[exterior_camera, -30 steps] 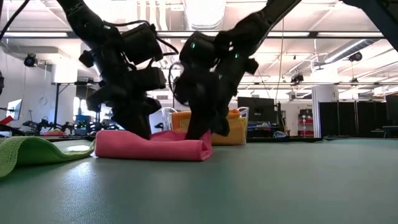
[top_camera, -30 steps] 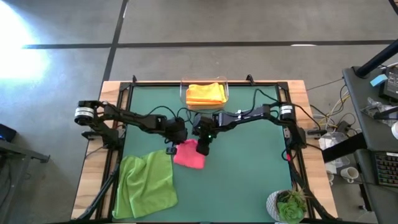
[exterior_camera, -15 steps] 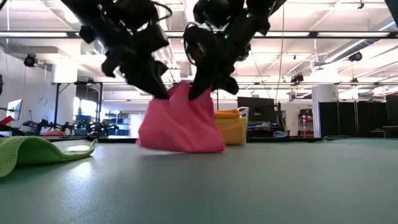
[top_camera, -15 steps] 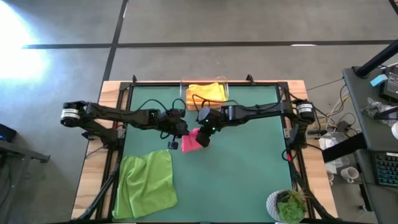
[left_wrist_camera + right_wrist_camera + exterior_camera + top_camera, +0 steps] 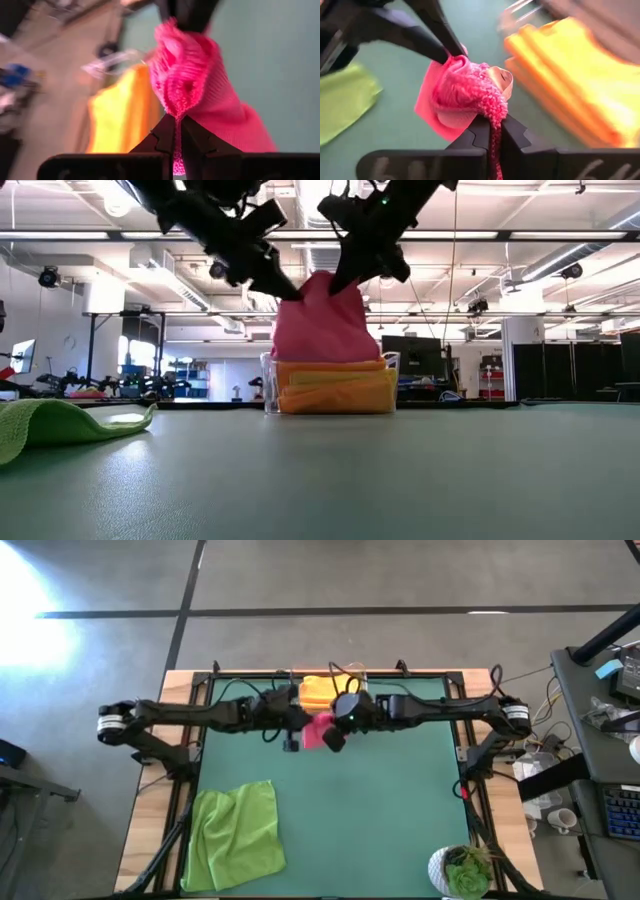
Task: Fold microfiber towels
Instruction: Stack the pink microfiber towel on top of the orange microfiber towel
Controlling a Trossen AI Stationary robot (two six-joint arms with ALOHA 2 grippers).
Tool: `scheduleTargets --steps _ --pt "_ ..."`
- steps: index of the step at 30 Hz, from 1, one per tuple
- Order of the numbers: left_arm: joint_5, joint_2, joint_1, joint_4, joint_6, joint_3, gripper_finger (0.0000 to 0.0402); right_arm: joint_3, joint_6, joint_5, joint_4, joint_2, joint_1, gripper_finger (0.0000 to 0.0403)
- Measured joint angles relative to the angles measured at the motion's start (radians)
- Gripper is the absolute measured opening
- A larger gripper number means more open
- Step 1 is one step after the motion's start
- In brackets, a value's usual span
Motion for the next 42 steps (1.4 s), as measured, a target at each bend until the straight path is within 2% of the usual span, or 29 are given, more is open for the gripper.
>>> scheduleTargets --steps 5,11,18,22,35,42 --pt "-0.081 0.041 0.066 0.099 0.037 0.056 0.0001 0.041 0.015 0.054 -0.003 0.002 -0.056 0.0009" --pt "-0.084 0.112 0.140 0.092 0.041 0.121 0.0001 0.114 0.036 0.081 -0.099 0.018 -0.127 0.0009" --pt "-0.084 0.189 0.155 0.093 0.041 0.178 0.0001 0.170 0.003 0.077 -0.212 0.016 -0.216 0.0009" --pt "-0.087 0.216 0.156 0.092 0.039 0.186 0.0001 0.161 -0.008 0.020 -0.210 0.016 -0.252 0.0009" --pt "-0.087 0.233 0.222 0.135 0.008 0.183 0.0001 0.110 -0.034 0.010 -0.161 0.018 -0.316 0.0008" --pt "-0.091 0.282 0.269 0.118 0.019 0.202 0.0002 0.066 -0.046 -0.005 -0.064 0.099 -0.339 0.0008"
